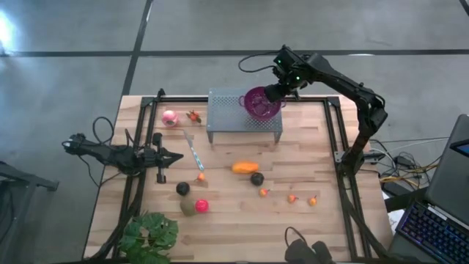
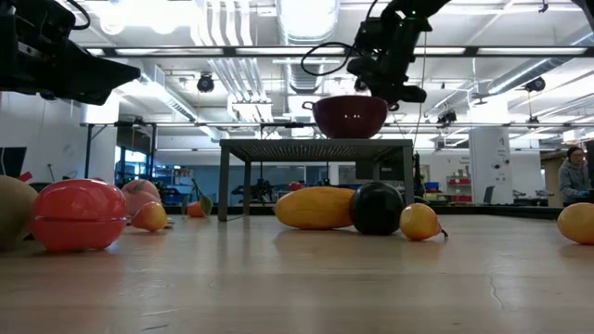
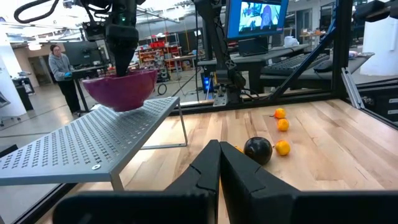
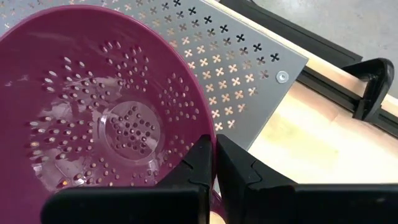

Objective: Pick & Place Fruit
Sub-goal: Put the purple bowl on the shelf

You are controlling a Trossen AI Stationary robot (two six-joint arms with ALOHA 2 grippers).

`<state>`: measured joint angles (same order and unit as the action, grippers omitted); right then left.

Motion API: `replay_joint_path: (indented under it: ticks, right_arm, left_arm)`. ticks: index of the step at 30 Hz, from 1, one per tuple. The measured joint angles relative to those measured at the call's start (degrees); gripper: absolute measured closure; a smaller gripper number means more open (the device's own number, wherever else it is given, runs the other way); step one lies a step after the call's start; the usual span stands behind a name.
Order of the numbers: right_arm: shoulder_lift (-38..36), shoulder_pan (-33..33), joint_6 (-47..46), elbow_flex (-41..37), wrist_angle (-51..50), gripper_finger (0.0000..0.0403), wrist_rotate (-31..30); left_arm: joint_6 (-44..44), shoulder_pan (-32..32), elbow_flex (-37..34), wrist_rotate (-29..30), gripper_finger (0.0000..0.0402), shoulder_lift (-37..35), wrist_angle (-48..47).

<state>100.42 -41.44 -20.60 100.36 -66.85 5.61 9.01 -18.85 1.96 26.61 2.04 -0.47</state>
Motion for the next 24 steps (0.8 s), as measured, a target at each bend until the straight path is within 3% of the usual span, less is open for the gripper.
replay_joint_path:
  ticks: [24]
  right_arm:
    - [0.0, -0.6, -0.4, -1.6, -0.2, 0.0391, -0.8]
  left_arm:
    - [0.0, 0.0, 0.0, 0.0, 0.039, 0.0, 0.0]
